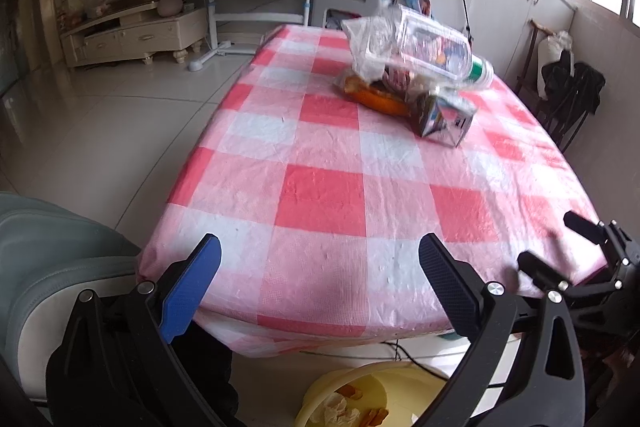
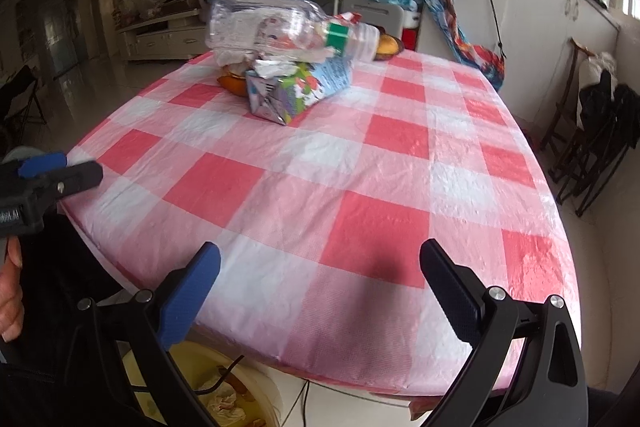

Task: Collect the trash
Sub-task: 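Reach left tool under the plastic bottle and grasp the plastic bag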

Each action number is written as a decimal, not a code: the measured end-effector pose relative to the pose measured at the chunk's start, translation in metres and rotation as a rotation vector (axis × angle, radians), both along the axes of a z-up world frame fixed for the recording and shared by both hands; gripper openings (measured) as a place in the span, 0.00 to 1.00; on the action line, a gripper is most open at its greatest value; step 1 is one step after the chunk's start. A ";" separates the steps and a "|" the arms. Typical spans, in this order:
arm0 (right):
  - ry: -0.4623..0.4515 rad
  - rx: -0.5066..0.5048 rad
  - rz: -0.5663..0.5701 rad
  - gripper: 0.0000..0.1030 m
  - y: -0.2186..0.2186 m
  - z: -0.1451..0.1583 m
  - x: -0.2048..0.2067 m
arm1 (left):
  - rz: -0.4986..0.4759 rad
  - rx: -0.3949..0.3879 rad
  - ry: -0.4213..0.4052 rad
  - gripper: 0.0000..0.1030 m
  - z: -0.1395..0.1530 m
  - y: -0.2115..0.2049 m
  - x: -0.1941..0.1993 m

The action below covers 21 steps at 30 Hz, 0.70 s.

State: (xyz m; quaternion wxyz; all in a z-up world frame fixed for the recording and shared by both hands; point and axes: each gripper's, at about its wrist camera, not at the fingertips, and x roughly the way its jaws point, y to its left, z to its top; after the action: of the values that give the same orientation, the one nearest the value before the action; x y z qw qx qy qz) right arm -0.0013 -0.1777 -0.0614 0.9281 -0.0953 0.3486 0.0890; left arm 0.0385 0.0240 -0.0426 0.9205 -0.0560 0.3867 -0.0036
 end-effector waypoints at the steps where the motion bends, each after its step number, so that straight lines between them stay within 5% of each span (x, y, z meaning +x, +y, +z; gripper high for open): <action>1: -0.003 -0.008 0.008 0.93 0.002 0.000 -0.001 | 0.009 -0.009 -0.026 0.93 0.005 0.002 -0.003; 6: 0.000 -0.022 0.033 0.93 0.008 0.000 -0.003 | 0.010 -0.021 -0.108 0.93 0.021 0.005 -0.008; 12: 0.027 0.018 0.038 0.93 0.002 -0.001 -0.002 | -0.098 0.014 -0.135 0.93 0.036 -0.018 0.010; 18: 0.031 0.086 0.018 0.93 -0.012 0.005 -0.001 | -0.253 -0.020 -0.043 0.93 0.050 -0.062 0.081; 21: 0.035 0.125 0.002 0.93 -0.021 0.008 0.000 | -0.251 0.069 -0.030 0.93 0.039 -0.097 0.117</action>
State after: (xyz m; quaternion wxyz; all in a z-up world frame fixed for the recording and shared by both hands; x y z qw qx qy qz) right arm -0.0011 -0.1983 -0.0538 0.9260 -0.0361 0.3584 0.1129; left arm 0.1553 -0.0732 -0.0035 0.9199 0.0245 0.3766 -0.1062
